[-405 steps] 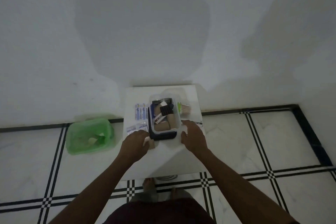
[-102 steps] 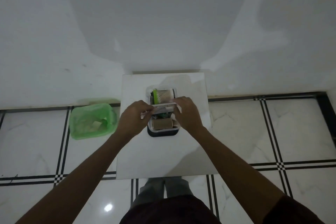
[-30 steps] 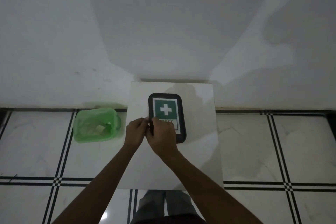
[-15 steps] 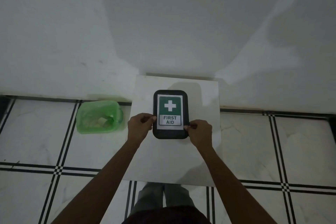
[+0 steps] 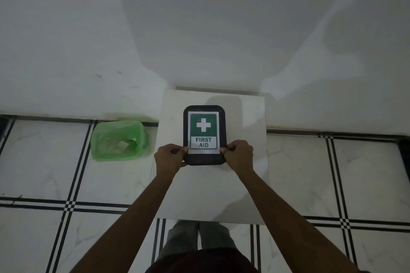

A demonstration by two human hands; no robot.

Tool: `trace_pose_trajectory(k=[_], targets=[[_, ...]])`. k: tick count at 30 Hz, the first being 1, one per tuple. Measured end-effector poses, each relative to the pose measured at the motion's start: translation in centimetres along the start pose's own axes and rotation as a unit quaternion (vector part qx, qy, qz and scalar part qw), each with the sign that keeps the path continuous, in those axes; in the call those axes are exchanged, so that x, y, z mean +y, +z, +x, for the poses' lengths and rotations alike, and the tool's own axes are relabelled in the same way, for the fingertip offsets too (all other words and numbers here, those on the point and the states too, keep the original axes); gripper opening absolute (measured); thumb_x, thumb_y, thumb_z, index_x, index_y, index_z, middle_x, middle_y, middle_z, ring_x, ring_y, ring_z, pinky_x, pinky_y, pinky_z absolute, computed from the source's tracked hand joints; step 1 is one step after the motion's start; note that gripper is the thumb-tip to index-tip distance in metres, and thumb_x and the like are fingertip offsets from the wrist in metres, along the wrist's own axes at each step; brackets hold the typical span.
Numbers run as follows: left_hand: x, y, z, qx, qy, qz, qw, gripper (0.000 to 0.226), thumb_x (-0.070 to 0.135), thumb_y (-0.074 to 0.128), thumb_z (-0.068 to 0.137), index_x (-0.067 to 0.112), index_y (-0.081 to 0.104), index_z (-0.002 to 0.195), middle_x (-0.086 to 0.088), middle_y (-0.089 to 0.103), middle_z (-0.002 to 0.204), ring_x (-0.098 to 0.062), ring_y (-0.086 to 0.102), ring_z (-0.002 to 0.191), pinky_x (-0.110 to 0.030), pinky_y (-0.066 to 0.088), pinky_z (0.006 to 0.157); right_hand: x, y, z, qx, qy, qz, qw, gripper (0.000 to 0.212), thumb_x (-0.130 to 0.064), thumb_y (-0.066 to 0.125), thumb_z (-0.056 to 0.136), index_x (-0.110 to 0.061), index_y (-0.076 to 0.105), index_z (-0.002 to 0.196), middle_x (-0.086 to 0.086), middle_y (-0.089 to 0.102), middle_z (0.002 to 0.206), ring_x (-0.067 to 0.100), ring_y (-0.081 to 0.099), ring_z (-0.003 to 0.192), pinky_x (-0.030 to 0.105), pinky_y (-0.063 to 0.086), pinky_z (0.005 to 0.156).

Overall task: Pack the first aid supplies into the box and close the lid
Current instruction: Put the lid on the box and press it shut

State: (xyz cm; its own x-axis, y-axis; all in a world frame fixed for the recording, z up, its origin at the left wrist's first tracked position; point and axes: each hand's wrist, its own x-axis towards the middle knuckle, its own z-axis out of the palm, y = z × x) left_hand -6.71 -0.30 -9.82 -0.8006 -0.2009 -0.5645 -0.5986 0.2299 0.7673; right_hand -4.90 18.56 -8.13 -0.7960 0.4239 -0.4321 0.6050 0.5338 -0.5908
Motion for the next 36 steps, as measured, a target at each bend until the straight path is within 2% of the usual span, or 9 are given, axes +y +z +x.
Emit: trace_pose_trajectory(k=[4, 7, 13, 17, 20, 23, 27, 32, 36], targets=[[0.4, 0.1, 0.8, -0.028, -0.054, 0.022, 0.998, 0.015, 0.014, 0.070, 0.082, 0.003, 0.062, 0.089, -0.015, 0.066, 0.091, -0.030, 0.066, 0.087, -0.043, 0.060, 0.067, -0.3, -0.6, 0.7, -0.050, -0.008, -0.015, 0.999, 0.024, -0.016, 0.073, 0.079, 0.005, 0.066, 0.086, 0.021, 0.069, 0.088, 0.031, 0.065, 0.081, 0.026, 0.044, 0.068], [1.3, 1.4, 1.2, -0.009, -0.017, 0.040, 0.999, 0.019, 0.022, 0.057, 0.088, 0.005, 0.056, 0.098, -0.012, 0.063, 0.099, -0.028, 0.060, 0.089, -0.042, 0.056, 0.069, -1.4, -0.5, 1.9, -0.077, -0.031, 0.002, 0.997, 0.034, -0.005, 0.071, 0.075, 0.004, 0.056, 0.104, 0.016, 0.064, 0.102, 0.028, 0.062, 0.095, 0.025, 0.043, 0.070], [3.9, 4.2, 3.5, 0.070, 0.057, 0.091, 0.992, 0.048, 0.048, 0.026, 0.098, 0.006, 0.048, 0.092, -0.008, 0.056, 0.086, -0.024, 0.053, 0.079, -0.032, 0.036, 0.065, -3.4, 2.1, 4.8, 0.061, -0.032, 0.154, 0.986, 0.028, -0.033, 0.053, 0.094, -0.005, 0.055, 0.097, 0.008, 0.059, 0.092, 0.018, 0.055, 0.079, 0.016, 0.040, 0.060], [2.9, 4.9, 4.6, 0.088, 0.102, 0.137, 0.981, 0.043, 0.046, 0.024, 0.099, 0.010, 0.044, 0.088, -0.008, 0.057, 0.078, -0.031, 0.060, 0.077, -0.031, 0.039, 0.059, -2.2, 4.1, 5.7, 0.092, -0.036, 0.187, 0.977, 0.022, -0.027, 0.046, 0.098, -0.009, 0.044, 0.085, 0.008, 0.057, 0.082, 0.022, 0.059, 0.076, 0.017, 0.044, 0.056], [2.8, 5.2, 4.9, 0.103, 0.202, 0.192, 0.955, 0.036, 0.031, 0.025, 0.100, 0.010, 0.042, 0.124, -0.015, 0.057, 0.115, -0.033, 0.052, 0.111, -0.036, 0.045, 0.079, -2.5, 4.9, 5.9, 0.124, -0.080, 0.107, 0.983, 0.014, -0.020, 0.045, 0.097, -0.006, 0.047, 0.097, 0.011, 0.055, 0.095, 0.025, 0.055, 0.091, 0.034, 0.056, 0.073], [2.5, 5.2, 5.5, 0.076, 0.295, 0.303, 0.903, 0.057, 0.025, 0.026, 0.096, 0.011, 0.013, 0.149, -0.013, 0.018, 0.158, -0.033, 0.010, 0.145, -0.051, 0.036, 0.102, -2.8, 5.5, 5.7, 0.117, -0.175, -0.083, 0.974, 0.060, -0.027, 0.056, 0.091, -0.005, 0.028, 0.140, 0.016, 0.040, 0.142, 0.028, 0.036, 0.132, 0.036, 0.035, 0.105], [2.4, 5.0, 5.9, 0.005, 0.293, 0.350, 0.890, 0.063, 0.022, 0.030, 0.094, 0.013, 0.002, 0.150, -0.005, -0.001, 0.160, -0.019, -0.008, 0.147, -0.055, 0.026, 0.112, -2.7, 5.6, 6.3, 0.067, -0.242, -0.144, 0.957, 0.082, -0.032, 0.060, 0.089, -0.005, 0.010, 0.147, 0.015, 0.017, 0.157, 0.025, 0.006, 0.145, 0.037, 0.017, 0.111], [2.7, 5.1, 5.8, -0.014, 0.266, 0.384, 0.884, 0.066, 0.043, 0.008, 0.090, 0.017, -0.002, 0.150, -0.002, -0.002, 0.161, -0.018, -0.001, 0.147, -0.059, 0.013, 0.114, -2.4, 5.5, 7.1, 0.038, -0.249, -0.143, 0.957, 0.081, -0.039, 0.059, 0.087, 0.000, 0.019, 0.146, 0.020, 0.026, 0.153, 0.033, 0.018, 0.144, 0.038, 0.016, 0.111], [2.8, 5.2, 5.9, -0.017, 0.260, 0.371, 0.891, 0.068, 0.048, 0.005, 0.089, 0.019, -0.003, 0.150, -0.002, 0.001, 0.161, -0.023, 0.019, 0.145, -0.060, 0.022, 0.112, -2.0, 5.4, 7.8, 0.037, -0.266, -0.160, 0.950, 0.077, -0.033, 0.065, 0.086, 0.005, 0.027, 0.142, 0.025, 0.036, 0.147, 0.039, 0.030, 0.138, 0.038, 0.019, 0.107]])
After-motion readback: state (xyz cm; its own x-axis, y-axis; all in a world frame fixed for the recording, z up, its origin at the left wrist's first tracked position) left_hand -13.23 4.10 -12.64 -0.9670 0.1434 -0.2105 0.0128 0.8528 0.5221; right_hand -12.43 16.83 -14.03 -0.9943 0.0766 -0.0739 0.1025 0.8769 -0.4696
